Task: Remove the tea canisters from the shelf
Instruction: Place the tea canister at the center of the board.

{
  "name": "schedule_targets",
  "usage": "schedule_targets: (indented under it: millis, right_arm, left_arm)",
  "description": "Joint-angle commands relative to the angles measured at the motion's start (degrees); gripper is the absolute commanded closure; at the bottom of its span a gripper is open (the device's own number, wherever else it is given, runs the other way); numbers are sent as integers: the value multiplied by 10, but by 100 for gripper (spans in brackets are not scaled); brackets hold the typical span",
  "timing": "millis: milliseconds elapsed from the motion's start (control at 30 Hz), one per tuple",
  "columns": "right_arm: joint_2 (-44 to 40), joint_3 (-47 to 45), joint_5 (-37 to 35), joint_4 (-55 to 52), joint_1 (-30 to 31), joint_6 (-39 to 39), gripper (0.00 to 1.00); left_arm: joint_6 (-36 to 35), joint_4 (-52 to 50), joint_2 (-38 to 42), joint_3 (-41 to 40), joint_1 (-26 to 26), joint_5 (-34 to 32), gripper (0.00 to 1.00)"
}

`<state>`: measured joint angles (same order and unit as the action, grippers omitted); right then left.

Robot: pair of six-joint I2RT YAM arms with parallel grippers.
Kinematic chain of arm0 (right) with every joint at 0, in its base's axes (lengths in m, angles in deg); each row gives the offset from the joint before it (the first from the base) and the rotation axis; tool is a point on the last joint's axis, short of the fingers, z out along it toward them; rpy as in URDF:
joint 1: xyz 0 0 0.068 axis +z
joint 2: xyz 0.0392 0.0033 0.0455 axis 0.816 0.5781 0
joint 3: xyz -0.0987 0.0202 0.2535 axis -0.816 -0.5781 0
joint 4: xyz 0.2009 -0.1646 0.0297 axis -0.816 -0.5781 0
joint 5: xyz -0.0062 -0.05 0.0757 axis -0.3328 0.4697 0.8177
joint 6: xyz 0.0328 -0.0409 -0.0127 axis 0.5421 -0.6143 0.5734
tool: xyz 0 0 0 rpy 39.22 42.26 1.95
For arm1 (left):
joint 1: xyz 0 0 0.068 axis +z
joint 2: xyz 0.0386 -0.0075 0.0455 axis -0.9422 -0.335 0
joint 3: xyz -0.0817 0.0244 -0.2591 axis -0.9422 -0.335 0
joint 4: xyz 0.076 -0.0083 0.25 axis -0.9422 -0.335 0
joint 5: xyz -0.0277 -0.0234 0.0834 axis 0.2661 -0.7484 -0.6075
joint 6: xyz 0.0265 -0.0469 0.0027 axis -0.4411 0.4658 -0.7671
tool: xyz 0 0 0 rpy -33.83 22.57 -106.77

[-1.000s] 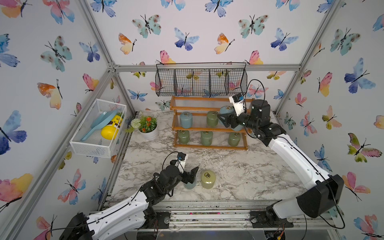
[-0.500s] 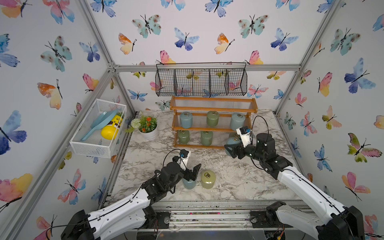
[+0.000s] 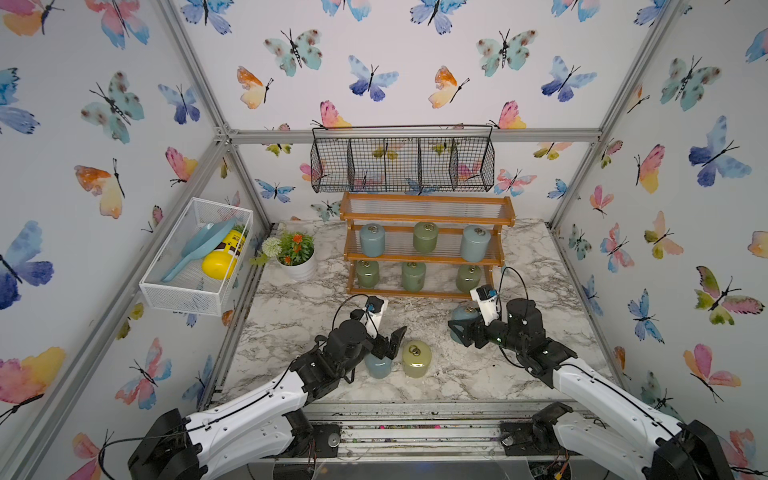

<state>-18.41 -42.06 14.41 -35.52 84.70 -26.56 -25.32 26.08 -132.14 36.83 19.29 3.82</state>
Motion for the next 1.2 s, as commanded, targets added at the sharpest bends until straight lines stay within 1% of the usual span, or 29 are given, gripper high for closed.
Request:
schedule_targets:
  millis: [0,333,667,800,967,1167]
  right_arm:
    - [-16,-16,-18,80,19,17,35]
    - [19,-66,-56,125,68,34,35]
    - [106,-83,-118,189,133,56,34]
    - [123,-88,-141,197,140,62,33]
    - [119,-96,-167,187,141,65,29]
    - [121,-99,-166,185,141,70,25]
  left_arm:
    - [-4,3,-2,16,-1,6,2]
    - [6,-7,19,3,-1,-5,2]
    - [4,-10,11,9,-1,-6,2]
    - [3,-13,11,10,-1,-6,2]
    - [3,-13,10,8,-1,-6,2]
    - [5,-10,8,6,-1,-4,2]
